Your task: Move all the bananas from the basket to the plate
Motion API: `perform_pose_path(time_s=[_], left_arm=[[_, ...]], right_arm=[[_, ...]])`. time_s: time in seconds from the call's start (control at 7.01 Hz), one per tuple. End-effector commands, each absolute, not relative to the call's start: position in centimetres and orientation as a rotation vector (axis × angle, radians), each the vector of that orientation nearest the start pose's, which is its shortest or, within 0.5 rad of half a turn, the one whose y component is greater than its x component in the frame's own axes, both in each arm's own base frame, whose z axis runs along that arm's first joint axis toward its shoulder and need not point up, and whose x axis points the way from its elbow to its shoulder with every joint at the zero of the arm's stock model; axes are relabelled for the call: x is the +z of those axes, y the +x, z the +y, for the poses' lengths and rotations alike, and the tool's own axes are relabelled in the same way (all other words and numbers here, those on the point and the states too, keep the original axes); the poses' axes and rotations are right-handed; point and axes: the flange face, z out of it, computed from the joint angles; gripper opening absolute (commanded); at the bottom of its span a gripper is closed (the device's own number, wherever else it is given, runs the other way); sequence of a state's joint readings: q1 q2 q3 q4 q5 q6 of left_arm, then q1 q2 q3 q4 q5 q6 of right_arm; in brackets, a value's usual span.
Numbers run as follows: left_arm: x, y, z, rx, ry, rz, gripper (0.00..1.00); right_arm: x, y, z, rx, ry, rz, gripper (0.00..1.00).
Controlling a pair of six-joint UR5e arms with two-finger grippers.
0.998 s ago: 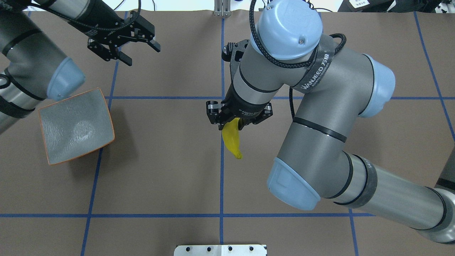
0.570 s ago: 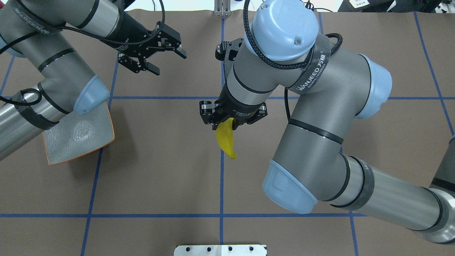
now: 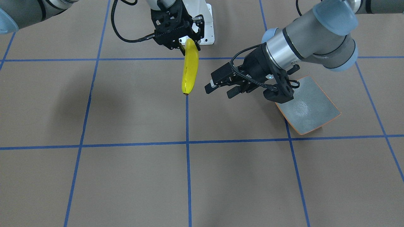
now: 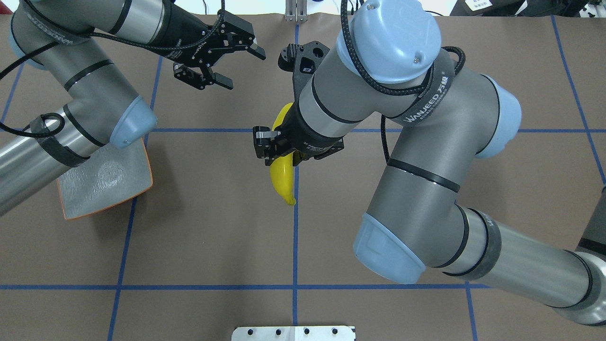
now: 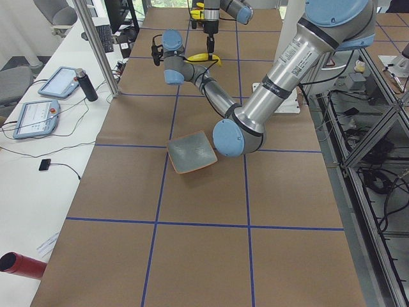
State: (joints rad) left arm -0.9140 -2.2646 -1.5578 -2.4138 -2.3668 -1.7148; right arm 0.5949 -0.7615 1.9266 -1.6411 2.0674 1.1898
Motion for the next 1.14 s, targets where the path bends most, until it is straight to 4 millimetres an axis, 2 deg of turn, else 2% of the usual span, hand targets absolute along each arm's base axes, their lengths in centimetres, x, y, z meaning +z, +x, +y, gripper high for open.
perform_pose_path(time_s=[0.0, 0.14, 0.43, 0.86, 1.0], left_arm=[[13.9, 35.9, -54.5, -0.22, -0.062, 1.561, 1.0], [13.9, 38.1, -52.9, -0.187, -0.094, 1.558, 1.0], [13.5, 40.3, -50.9, -0.145, -0.125, 1.561, 1.0], [12.9, 42.0, -48.5, -0.1, -0.156, 1.571, 0.99], [12.6, 41.9, -48.2, -0.096, -0.156, 1.577, 0.89]], right_arm=[[4.6, -43.6, -40.0, -0.078, 0.134, -1.185, 0.0], [4.7, -43.7, -40.1, -0.074, 0.142, -1.187, 0.0], [4.6, -43.6, -40.1, -0.073, 0.142, -1.188, 0.0], [4.6, -43.6, -40.1, -0.069, 0.14, -1.188, 0.0], [4.6, -43.6, -40.1, -0.069, 0.142, -1.189, 0.0]])
